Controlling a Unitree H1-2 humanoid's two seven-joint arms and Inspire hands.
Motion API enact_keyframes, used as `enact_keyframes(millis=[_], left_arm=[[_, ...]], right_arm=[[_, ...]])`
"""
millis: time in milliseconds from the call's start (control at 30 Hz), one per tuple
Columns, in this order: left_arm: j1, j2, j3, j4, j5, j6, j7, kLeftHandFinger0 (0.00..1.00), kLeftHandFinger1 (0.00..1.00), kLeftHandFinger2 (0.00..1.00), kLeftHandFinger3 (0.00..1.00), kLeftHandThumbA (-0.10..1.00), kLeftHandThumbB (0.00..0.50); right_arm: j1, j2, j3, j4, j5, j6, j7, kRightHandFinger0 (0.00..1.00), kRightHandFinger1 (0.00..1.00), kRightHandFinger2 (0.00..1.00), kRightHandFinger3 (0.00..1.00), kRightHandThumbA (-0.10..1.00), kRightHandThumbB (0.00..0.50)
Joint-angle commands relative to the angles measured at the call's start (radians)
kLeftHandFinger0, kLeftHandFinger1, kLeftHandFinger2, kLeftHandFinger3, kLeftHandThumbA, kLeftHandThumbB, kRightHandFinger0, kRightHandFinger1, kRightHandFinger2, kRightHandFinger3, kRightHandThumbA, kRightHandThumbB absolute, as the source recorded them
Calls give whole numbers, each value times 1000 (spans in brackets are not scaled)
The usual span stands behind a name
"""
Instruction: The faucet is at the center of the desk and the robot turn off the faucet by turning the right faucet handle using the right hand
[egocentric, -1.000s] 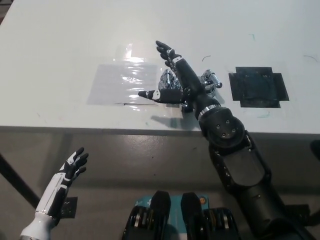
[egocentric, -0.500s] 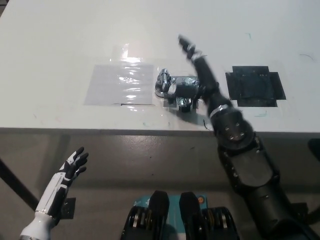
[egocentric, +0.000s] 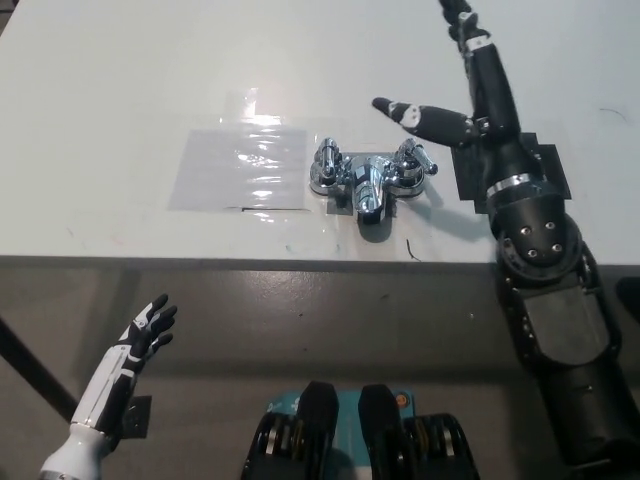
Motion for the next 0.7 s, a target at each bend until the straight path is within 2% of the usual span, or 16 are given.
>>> enact_keyframes(millis=[0,133,433,533,667], left_arm=[[-11,19,7,-24,-7,-13,-16,1000,1000,1000,1000,1000,421],[-11,17,6,-18,1,-28,-11,1000,1000,1000,1000,1000,404],[-14,18,6,-17,1,-27,-12,1000,1000,1000,1000,1000,415],[-15,18,4,-16,-1,-28,-15,1000,1000,1000,1000,1000,408],[-15,16,6,-18,-6,-24,-15,1000,1000,1000,1000,1000,417]], right_arm=[[-47,-25,-14,67,19,-67,1,1000,1000,1000,1000,1000,332],[-64,-35,-18,193,39,-72,13,1000,1000,1000,1000,1000,356],[-96,-32,-20,389,60,-132,21,1000,1000,1000,1000,1000,333],[-101,-23,-26,431,78,-136,32,1000,1000,1000,1000,1000,367],[-107,-9,-32,452,96,-103,44,1000,1000,1000,1000,1000,376]])
